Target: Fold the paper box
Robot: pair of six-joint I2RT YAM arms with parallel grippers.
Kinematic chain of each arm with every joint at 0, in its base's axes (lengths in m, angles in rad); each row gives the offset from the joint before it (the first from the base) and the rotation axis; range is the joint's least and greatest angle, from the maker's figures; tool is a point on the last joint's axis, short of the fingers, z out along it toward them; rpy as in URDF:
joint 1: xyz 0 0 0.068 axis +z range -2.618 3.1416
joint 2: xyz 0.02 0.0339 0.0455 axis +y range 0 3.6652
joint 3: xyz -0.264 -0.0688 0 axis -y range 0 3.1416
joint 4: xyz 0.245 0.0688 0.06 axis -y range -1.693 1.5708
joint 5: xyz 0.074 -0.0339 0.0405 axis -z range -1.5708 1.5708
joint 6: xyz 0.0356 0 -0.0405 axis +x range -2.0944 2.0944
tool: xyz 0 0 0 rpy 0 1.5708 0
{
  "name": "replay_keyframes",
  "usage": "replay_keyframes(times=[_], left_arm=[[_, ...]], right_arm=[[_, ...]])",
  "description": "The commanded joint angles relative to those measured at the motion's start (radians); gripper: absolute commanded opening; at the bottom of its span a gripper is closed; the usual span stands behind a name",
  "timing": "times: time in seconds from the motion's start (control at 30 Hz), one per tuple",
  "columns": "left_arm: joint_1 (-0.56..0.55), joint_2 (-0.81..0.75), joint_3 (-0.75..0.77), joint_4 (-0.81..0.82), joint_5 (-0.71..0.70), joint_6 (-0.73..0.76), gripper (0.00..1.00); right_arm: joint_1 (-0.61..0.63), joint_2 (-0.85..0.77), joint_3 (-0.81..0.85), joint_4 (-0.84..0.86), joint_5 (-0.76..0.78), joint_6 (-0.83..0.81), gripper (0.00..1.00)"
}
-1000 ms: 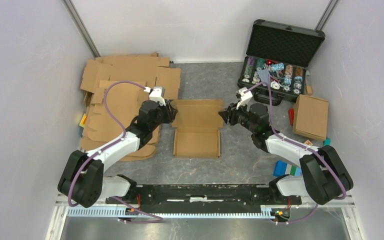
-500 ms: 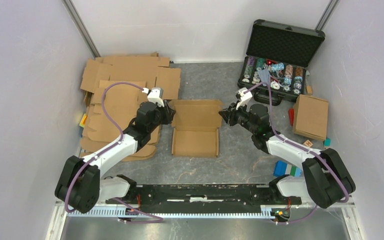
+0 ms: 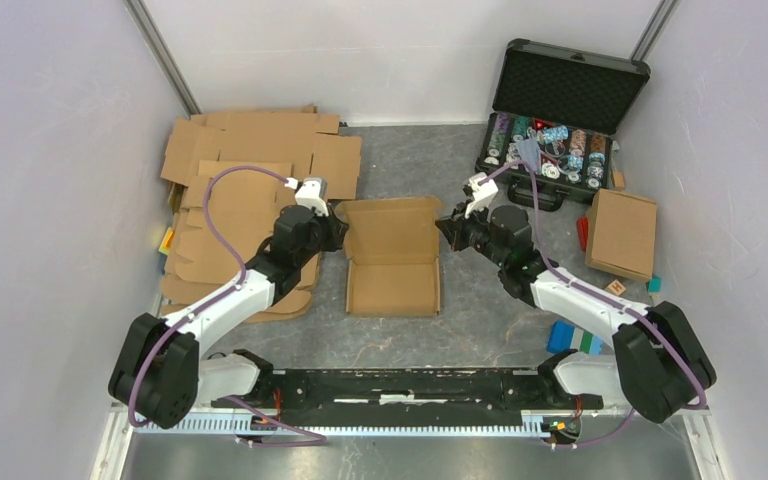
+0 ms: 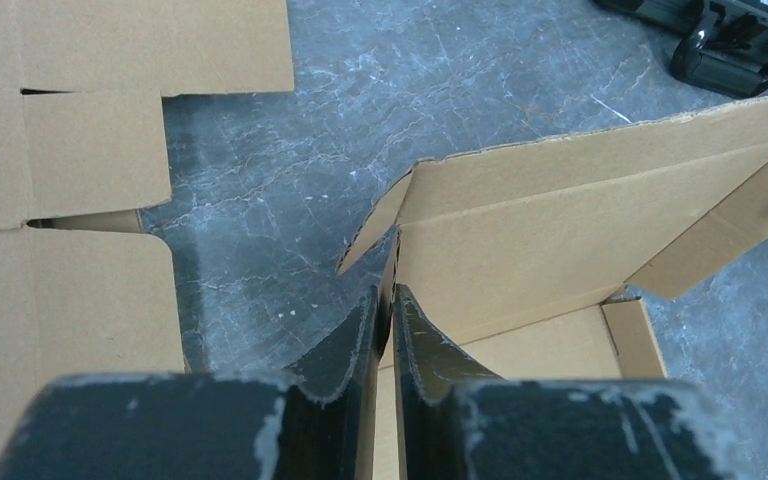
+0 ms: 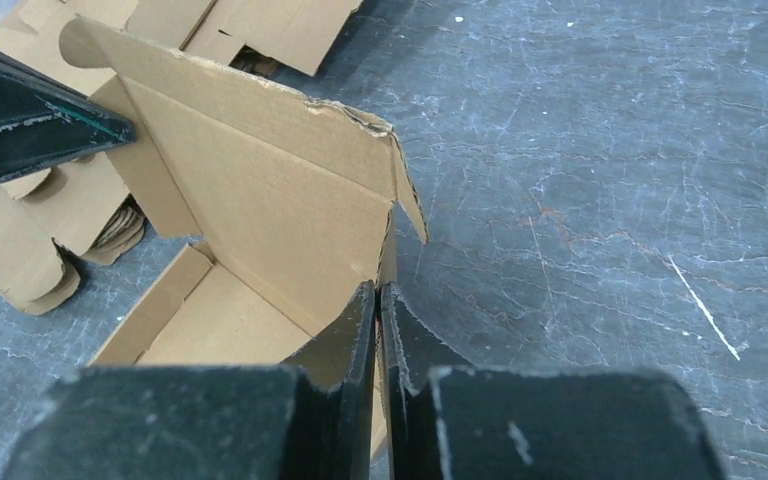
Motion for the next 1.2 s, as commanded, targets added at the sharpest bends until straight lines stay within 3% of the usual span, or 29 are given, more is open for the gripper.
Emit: replay_keyframes(times=[0.0, 0.17, 0.37, 0.7, 1.17], left_arm=[[-0.013, -0.035, -0.014, 0.023, -0.001, 0.007, 0.14], [-0.032, -0.041, -0.017, 0.021, -0.035, -0.014, 0.09], [-0.069, -0.034, 0.031, -0.029, -0.106, -0.041, 0.02], [-0.170, -0.063, 0.021, -0.014, -0.302, -0.049, 0.02], [-0.195, -0.019, 0.036, 0.028, -0.393, -0.131, 0.02]], right_arm=[[0.039, -0.014, 0.053, -0.020, 0.087, 0.005, 0.07], [0.089, -0.020, 0.050, -0.026, 0.175, 0.020, 0.00], [0.128, -0.016, 0.066, -0.029, 0.272, 0.040, 0.00], [0.203, -0.030, 0.000, 0.128, 0.403, 0.065, 0.00], [0.265, -0.008, -0.018, 0.198, 0.524, 0.046, 0.00]])
